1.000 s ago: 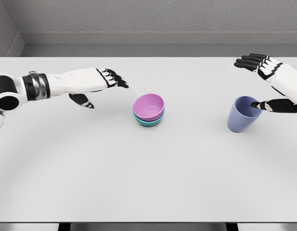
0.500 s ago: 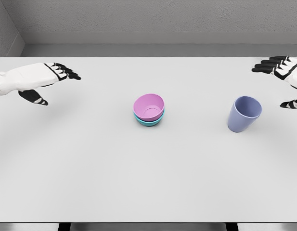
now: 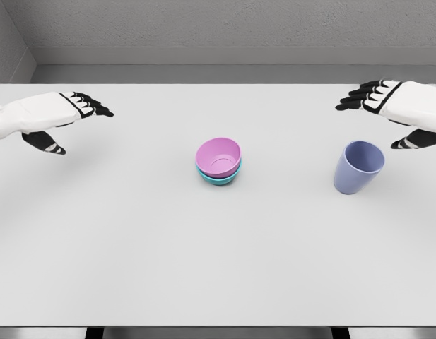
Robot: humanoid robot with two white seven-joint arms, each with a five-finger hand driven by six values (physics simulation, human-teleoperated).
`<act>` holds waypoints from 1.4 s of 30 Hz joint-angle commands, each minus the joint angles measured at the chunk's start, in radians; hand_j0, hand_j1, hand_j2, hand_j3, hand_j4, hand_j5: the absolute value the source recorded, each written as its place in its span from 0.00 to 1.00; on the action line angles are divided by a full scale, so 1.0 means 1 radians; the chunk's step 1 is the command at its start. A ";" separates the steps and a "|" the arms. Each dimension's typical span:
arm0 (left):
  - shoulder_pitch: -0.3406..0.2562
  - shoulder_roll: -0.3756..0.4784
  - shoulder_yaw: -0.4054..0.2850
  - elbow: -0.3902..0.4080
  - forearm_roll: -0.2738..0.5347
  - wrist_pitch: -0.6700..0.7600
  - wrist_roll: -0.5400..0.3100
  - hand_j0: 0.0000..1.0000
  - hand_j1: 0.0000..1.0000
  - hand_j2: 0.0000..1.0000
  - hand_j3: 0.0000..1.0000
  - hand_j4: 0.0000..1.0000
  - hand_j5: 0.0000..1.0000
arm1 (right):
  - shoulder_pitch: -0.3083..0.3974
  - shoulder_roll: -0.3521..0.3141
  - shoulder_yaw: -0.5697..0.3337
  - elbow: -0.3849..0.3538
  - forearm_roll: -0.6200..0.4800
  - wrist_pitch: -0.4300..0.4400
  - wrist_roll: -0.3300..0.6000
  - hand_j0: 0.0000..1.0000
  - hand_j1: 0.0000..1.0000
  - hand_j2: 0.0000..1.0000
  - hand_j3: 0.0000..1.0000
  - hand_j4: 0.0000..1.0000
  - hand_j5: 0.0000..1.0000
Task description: Stacking bowl and cup with both arms
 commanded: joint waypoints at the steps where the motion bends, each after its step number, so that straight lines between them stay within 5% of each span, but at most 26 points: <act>1: 0.000 0.001 0.001 0.000 0.005 0.002 -0.001 1.00 1.00 1.00 1.00 1.00 1.00 | 0.000 0.009 0.018 0.007 -0.005 0.003 0.001 1.00 1.00 1.00 1.00 1.00 1.00; 24: 0.005 -0.002 0.000 -0.002 0.001 0.002 -0.001 1.00 1.00 1.00 1.00 1.00 1.00 | 0.103 -0.029 0.013 0.026 0.000 0.003 0.001 1.00 1.00 1.00 1.00 1.00 1.00; 42: 0.005 -0.002 0.000 -0.002 0.004 0.002 -0.001 1.00 1.00 1.00 1.00 1.00 1.00 | 0.026 0.067 0.089 0.139 0.038 0.003 0.001 1.00 1.00 1.00 1.00 1.00 1.00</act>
